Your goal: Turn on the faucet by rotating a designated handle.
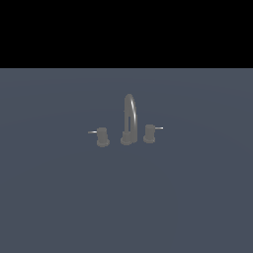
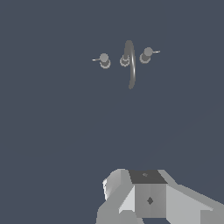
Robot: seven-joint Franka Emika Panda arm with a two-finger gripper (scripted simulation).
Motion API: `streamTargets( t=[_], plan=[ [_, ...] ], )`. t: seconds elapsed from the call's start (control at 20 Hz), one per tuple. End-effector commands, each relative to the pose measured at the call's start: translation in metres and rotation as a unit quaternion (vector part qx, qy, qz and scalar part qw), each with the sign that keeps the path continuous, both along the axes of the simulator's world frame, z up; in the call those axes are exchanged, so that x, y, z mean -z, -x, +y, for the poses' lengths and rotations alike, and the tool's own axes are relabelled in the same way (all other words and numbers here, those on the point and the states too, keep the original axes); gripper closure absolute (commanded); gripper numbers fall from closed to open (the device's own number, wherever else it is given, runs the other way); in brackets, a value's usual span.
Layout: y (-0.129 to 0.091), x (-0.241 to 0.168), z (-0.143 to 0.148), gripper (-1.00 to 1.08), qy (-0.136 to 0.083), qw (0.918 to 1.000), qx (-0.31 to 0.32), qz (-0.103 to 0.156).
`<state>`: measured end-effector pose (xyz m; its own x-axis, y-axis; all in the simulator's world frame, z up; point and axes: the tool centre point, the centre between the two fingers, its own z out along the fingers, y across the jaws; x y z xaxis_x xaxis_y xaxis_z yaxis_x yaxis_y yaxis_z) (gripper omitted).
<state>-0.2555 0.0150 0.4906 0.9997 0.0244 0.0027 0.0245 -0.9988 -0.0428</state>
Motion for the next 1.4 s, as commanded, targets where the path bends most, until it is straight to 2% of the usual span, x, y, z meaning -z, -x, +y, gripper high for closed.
streamTargets(
  t=[0.0, 0.4, 0.8, 1.05, 1.35],
  plan=[
    [0.000, 0.000, 0.000, 1.08, 0.000, 1.0000, 0.000, 0.000],
    [-0.004, 0.010, 0.007, 1.08, 0.000, 0.9999, 0.017, 0.000],
    [-0.017, 0.039, 0.029, 1.08, 0.001, 0.9977, 0.068, 0.002],
    [-0.031, 0.068, 0.049, 1.08, 0.002, 0.9931, 0.118, 0.003],
    [-0.053, 0.106, 0.073, 1.08, 0.003, 0.9835, 0.181, 0.005]
  ],
)
